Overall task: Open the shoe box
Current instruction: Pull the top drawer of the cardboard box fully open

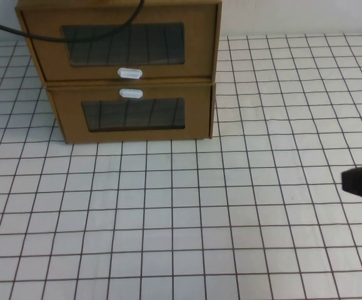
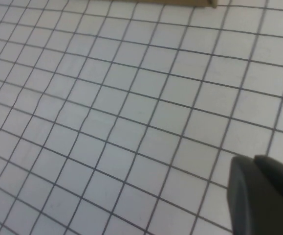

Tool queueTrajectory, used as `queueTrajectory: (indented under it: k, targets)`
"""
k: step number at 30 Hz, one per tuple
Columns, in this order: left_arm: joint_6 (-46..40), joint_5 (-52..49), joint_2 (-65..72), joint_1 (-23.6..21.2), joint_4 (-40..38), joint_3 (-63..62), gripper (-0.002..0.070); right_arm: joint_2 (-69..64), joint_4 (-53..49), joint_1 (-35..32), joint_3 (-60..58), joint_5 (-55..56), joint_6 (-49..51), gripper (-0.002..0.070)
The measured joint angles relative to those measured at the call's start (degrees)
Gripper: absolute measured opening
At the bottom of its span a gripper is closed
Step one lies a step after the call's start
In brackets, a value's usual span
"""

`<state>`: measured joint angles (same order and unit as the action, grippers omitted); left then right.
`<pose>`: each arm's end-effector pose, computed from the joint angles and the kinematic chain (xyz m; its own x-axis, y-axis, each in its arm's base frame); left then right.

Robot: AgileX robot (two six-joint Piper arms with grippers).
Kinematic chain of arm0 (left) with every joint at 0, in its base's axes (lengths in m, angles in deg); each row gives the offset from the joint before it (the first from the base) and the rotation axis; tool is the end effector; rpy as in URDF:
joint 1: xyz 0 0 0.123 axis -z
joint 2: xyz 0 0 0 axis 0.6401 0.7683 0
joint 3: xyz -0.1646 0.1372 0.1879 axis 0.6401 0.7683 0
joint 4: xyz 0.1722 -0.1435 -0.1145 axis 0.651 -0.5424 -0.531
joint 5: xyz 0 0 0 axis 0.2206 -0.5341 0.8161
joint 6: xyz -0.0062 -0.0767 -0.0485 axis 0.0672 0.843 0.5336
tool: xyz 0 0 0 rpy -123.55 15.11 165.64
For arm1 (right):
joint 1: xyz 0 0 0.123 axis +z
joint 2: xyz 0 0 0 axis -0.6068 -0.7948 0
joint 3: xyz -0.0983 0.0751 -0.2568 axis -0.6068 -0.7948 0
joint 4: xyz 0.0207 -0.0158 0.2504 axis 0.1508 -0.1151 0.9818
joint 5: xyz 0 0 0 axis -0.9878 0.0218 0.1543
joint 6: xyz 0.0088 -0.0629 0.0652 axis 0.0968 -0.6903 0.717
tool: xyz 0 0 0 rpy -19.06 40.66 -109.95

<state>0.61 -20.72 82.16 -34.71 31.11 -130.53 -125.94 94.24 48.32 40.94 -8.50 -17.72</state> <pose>0.4363 -0.0963 0.4042 -0.5535 0.2116 -0.8055 0.6573 0.7050 -0.2665 0.1635 0.0741 0.3135 -0.7188 -0.0674 -0.6920 -0.4365 0.8184 0.3738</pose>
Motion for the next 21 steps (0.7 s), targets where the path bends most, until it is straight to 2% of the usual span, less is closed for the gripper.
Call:
queueTrajectory:
  k: [3,8,16,21]
  targets:
    - [0.0,0.0,0.0,0.0,0.0,0.0,-0.0002,-6.5,-3.4,6.3,6.3,1.0,0.9,-0.0013]
    - [0.2,0.0,0.0,0.0,0.1,0.0,-0.0002,-17.7,-17.9,19.2,17.3,1.6,10.0,-0.0013]
    - [0.6,-0.1,0.0,0.0,0.1,0.0,-0.0002,-34.2,-49.7,37.6,32.9,2.2,26.5,-0.0013]
    - [0.6,-0.1,0.0,0.0,0.1,0.0,-0.0002,-41.8,-73.4,44.8,36.5,4.6,36.6,-0.0013]
